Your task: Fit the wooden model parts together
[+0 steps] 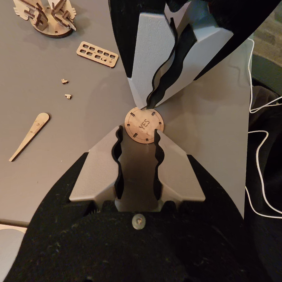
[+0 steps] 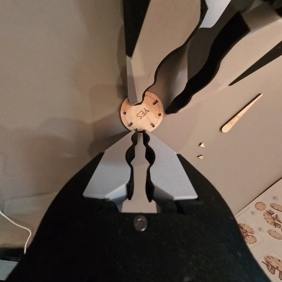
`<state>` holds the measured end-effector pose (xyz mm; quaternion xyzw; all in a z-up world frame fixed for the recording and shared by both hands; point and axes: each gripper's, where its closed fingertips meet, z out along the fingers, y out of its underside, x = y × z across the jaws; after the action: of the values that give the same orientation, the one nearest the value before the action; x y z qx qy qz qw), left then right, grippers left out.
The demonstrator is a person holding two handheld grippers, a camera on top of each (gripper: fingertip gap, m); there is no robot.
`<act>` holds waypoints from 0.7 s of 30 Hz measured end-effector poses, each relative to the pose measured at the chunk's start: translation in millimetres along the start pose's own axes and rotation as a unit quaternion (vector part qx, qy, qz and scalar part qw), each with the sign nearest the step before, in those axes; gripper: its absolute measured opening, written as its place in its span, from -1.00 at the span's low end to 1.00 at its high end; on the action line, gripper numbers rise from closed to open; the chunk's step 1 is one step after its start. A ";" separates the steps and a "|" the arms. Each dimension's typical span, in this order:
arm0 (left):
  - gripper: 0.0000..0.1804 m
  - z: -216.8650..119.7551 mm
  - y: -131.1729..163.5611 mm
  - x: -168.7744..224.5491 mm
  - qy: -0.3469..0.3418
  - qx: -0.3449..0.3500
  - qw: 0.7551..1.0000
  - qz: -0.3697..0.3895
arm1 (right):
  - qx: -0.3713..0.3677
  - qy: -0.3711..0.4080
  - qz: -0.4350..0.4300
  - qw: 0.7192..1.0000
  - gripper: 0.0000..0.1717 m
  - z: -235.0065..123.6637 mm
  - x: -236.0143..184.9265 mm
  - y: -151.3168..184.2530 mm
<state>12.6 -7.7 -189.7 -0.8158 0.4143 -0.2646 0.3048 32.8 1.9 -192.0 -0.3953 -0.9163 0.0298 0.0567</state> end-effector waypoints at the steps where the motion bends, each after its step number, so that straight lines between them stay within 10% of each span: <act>1: -0.57 0.0 0.0 0.0 0.000 0.000 1.000 0.000 | 0.001 0.000 0.000 1.000 -0.95 0.0 0.1 0.0; 21: -0.57 -0.1 0.0 0.0 -0.001 0.000 1.000 0.001 | -0.003 -0.021 0.018 1.000 -0.95 0.6 0.1 0.0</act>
<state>12.6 -7.7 -189.7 -0.8157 0.4148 -0.2635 0.3051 32.6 1.9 -192.5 -0.4116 -0.9100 0.0364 0.0356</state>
